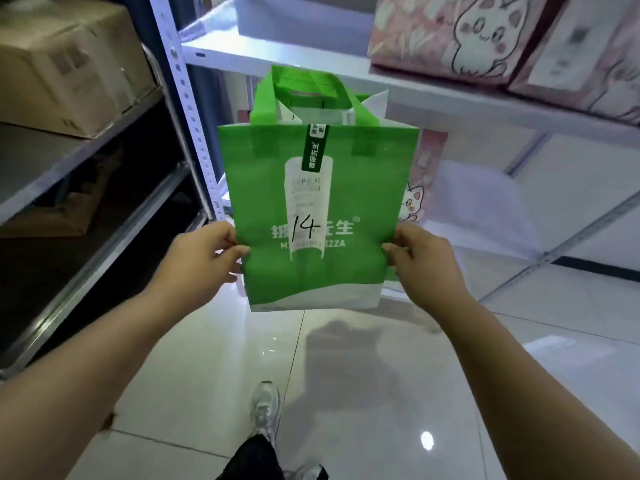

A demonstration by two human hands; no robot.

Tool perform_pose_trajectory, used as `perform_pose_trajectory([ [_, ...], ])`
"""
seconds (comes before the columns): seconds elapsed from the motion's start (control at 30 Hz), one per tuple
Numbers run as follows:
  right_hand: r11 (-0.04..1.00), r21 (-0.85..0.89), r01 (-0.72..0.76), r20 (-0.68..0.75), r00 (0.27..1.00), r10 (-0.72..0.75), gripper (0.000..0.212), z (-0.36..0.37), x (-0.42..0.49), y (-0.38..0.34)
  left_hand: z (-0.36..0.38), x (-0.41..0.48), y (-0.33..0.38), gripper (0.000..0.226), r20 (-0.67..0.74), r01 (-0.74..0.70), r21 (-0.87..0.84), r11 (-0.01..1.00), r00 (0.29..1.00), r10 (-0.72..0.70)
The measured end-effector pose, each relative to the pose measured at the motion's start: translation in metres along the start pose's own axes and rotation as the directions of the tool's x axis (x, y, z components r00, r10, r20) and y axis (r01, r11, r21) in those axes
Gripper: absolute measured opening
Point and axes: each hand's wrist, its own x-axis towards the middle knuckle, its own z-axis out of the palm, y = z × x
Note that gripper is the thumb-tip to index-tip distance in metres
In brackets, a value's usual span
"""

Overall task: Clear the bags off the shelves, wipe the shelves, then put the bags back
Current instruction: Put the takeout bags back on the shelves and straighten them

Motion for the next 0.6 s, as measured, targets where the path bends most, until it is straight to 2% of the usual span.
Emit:
perform_pose_trajectory([
  [0.07,0.998,-0.013,0.063,-0.04,0.997,-0.063,0.016,-0.02,0.007,-0.018,-0.014,0.002,0.024,0.017,-0.04,-0.056,-0.001,0.998,0.998,0.056],
  [0.13,0.994,-0.005,0.109,-0.058,0.992,-0.109,0.009,-0.036,0.015,-0.034,-0.026,0.003,0.045,0.016,-0.079,-0.104,-0.006,0.995,0.992,0.103],
  [0.43,0.965,0.017,0.261,-0.189,0.949,-0.253,0.009,-0.09,0.068,-0.106,-0.086,0.043,0.125,0.021,-0.201,-0.318,0.013,0.948,0.928,0.314],
  [0.6,0.939,0.001,0.345,-0.27,0.904,-0.332,0.02,-0.103,0.106,-0.14,-0.114,0.081,0.155,0.024,-0.257,-0.414,0.09,0.906,0.869,0.422],
])
